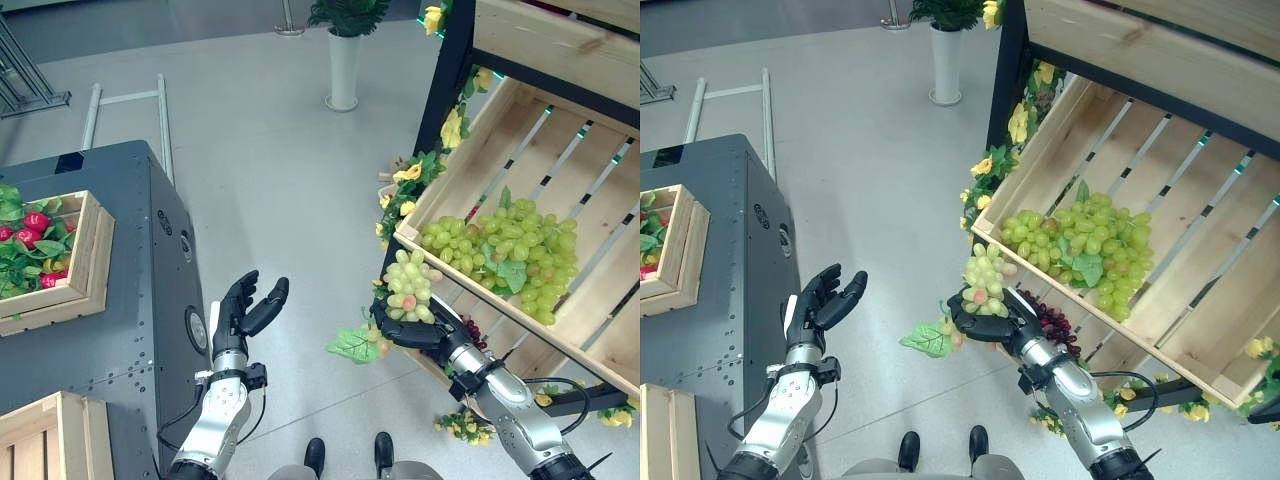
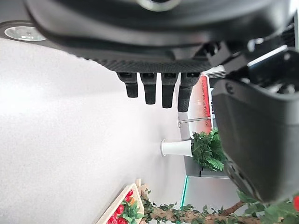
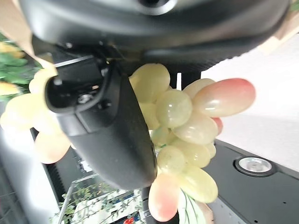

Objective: Pick up the fruits from the basket on one side to the basket on the other side

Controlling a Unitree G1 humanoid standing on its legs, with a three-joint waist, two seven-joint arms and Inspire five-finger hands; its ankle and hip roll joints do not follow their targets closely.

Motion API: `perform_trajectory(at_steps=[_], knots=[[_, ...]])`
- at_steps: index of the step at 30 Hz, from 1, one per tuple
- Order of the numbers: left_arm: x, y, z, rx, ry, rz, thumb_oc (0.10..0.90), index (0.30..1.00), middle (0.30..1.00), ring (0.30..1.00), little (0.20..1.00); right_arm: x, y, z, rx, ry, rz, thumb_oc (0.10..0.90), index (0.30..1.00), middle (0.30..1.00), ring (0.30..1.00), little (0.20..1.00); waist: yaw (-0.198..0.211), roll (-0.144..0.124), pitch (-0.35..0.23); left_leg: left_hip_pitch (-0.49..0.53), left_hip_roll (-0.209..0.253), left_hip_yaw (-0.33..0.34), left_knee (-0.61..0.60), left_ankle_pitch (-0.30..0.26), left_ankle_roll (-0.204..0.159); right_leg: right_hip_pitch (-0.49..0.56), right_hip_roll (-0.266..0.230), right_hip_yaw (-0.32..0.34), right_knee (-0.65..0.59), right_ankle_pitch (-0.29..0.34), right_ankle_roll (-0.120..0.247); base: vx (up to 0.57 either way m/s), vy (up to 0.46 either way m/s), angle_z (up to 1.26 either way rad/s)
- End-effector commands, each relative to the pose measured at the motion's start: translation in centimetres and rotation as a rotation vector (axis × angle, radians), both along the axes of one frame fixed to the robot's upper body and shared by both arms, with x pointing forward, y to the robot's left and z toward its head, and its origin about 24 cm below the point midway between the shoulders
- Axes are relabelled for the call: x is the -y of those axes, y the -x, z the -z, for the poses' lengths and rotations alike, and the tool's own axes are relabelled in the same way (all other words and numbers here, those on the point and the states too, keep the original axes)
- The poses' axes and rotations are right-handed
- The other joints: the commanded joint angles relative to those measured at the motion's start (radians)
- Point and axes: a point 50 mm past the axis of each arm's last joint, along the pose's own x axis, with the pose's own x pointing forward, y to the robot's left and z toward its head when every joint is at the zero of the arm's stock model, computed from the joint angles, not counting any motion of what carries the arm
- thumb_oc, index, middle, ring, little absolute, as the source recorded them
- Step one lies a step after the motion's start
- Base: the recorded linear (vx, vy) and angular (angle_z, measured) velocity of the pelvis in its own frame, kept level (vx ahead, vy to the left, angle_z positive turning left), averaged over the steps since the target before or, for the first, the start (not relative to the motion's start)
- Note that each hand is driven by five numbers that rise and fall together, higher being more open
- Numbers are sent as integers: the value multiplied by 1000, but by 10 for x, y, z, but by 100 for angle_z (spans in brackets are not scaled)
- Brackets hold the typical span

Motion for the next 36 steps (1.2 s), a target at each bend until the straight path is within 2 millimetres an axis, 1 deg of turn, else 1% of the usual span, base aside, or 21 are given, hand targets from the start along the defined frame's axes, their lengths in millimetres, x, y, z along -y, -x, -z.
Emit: perform_trajectory(at_steps=[1, 3, 5, 8, 10, 12, 13, 14, 16, 18, 19, 20, 22, 23, 24, 26, 28, 31, 32, 34, 36], knots=[[4, -27, -40, 237, -52, 61, 800, 900, 900, 900, 900, -6, -17, -67, 316, -172, -32, 400, 300, 300, 300, 300, -5, -4, -45, 21, -4, 74, 3, -132, -4, 22, -37, 2, 18, -44, 30, -65, 215, -5], [4, -27, -39, 236, -67, 53, 800, 900, 900, 900, 900, -7, -14, -69, 338, -189, -30, 400, 300, 300, 300, 300, -14, -2, -32, 16, -11, 101, 3, -143, 4, -7, -50, -16, 14, -18, 50, -93, 147, -23], [0, -25, -38, 221, -72, 25, 800, 900, 900, 900, 900, -11, -14, -72, 350, -207, -40, 400, 300, 300, 300, 300, -8, 5, -23, 17, -4, 129, 3, -145, 10, -40, -52, -64, 86, -33, 56, -114, 80, -47], [-15, -23, -42, 235, -79, -49, 800, 900, 900, 900, 900, -20, -14, -74, 377, -197, -95, 400, 300, 300, 300, 300, 19, 20, -11, 16, 16, 191, 3, -132, 16, -75, -70, -168, 353, -92, 39, -120, 44, -84], [-22, -23, -46, 246, -72, -73, 800, 900, 900, 900, 900, -21, -13, -74, 386, -193, -130, 400, 300, 300, 300, 300, 27, 16, -18, 4, 12, 196, 6, -121, 20, -63, -46, -167, 400, -128, 29, -94, -73, -71], [-24, -23, -49, 261, -68, -90, 800, 900, 900, 900, 900, -22, -11, -74, 392, -186, -178, 400, 300, 300, 300, 300, 41, -8, -27, -39, 1, 194, 42, -116, 5, 19, -12, -173, 316, -179, 12, -89, -187, -49], [-23, -23, -49, 268, -68, -98, 800, 900, 900, 900, 900, -23, -10, -74, 396, -185, -209, 400, 300, 300, 300, 300, 53, -23, -31, -66, -7, 194, 63, -117, -8, 72, 0, -179, 207, -190, -2, -116, -236, -22], [-22, -24, -49, 271, -69, -106, 800, 900, 900, 900, 900, -25, -11, -74, 397, -183, -236, 400, 300, 300, 300, 300, 65, -33, -37, -83, -9, 195, 68, -113, -21, 92, 0, -186, 106, -169, -6, -149, -247, -10], [-16, -26, -48, 267, -35, -113, 800, 900, 900, 900, 900, -29, -23, -81, 383, -182, -258, 400, 300, 300, 300, 300, 73, -38, -38, -92, -9, 184, 57, -91, -42, 110, 23, -153, 18, -134, -22, -136, -174, -12], [-11, -26, -49, 278, -37, -102, 800, 900, 900, 900, 900, -29, -27, -85, 387, -185, -259, 400, 300, 300, 300, 300, 78, -41, -38, -105, -14, 170, 83, -96, -47, 115, 22, -150, 1, -122, -30, -109, -62, -8], [-7, -24, -51, 286, -34, -88, 800, 900, 900, 900, 900, -30, -30, -91, 382, -221, -273, 400, 300, 300, 300, 300, 85, -50, -34, -122, -31, 119, 180, -141, -42, 102, 18, -124, 1, -113, -44, -160, -22, -1], [-7, -22, -50, 282, -32, -82, 800, 900, 900, 900, 900, -29, -32, -92, 377, -233, -277, 400, 300, 300, 300, 300, 88, -57, -31, -135, -33, 114, 255, -173, -44, 98, 9, -117, 1, -106, -50, -119, 15, 0], [-6, -20, -49, 277, -29, -75, 800, 900, 900, 900, 900, -29, -32, -92, 378, -231, -271, 400, 300, 300, 300, 300, 88, -60, -28, -145, -23, 115, 290, -181, -49, 100, 6, -113, 1, -101, -52, -75, 58, -16], [-4, -20, -48, 275, -28, -58, 800, 900, 900, 900, 900, -30, -33, -94, 391, -215, -266, 400, 300, 300, 300, 300, 83, -58, -28, -124, -3, 105, 252, -176, -48, 101, 3, -114, 2, -98, -50, -75, 175, -18], [-1, -19, -45, 260, -43, -49, 800, 900, 900, 900, 900, -33, -29, -93, 398, -229, -299, 400, 300, 300, 300, 300, 76, -40, -38, -66, 5, 80, 142, -155, -42, 95, 5, -116, 13, -108, -45, -54, 196, -12], [0, -22, -41, 230, -32, -39, 800, 900, 900, 900, 900, -35, -24, -94, 392, -264, -304, 400, 300, 300, 300, 300, 63, -23, -49, -30, 15, 80, 74, -128, -42, 86, 3, -126, 29, -111, -32, -49, 172, -25], [0, -28, -43, 250, -56, -33, 800, 900, 900, 900, 900, -42, -21, -107, 425, -369, -379, 400, 300, 300, 300, 300, 59, -13, -53, 0, 9, 59, 51, -131, -35, 81, -7, -133, 42, -113, -19, -60, 156, -3], [-3, -28, -38, 224, -34, -44, 800, 900, 900, 900, 900, -47, -21, -123, 466, -439, -426, 400, 300, 300, 300, 300, 56, -8, -58, 16, 11, 80, 47, -140, -31, 84, -12, -134, 36, -106, -14, -34, 133, 1], [-3, -29, -36, 212, -38, -43, 800, 900, 900, 900, 900, -49, -24, -138, 494, -491, -446, 400, 300, 300, 300, 300, 61, -9, -62, 24, 8, 78, 42, -146, -29, 93, -13, -135, 16, -99, -14, -27, 73, -8], [-4, -29, -34, 202, -41, -38, 800, 900, 900, 900, 900, -49, -28, -149, 518, -528, -455, 400, 300, 300, 300, 300, 64, -11, -66, 33, 8, 82, 35, -150, -29, 101, -14, -138, 5, -96, -12, -7, 69, -9], [-5, -28, -30, 180, -53, -34, 800, 900, 900, 900, 900, -46, -32, -169, 565, -541, -422, 400, 300, 300, 300, 300, 67, -13, -78, 42, 8, 83, 28, -154, -26, 106, -11, -130, 1, -97, -12, 12, 65, -5]])
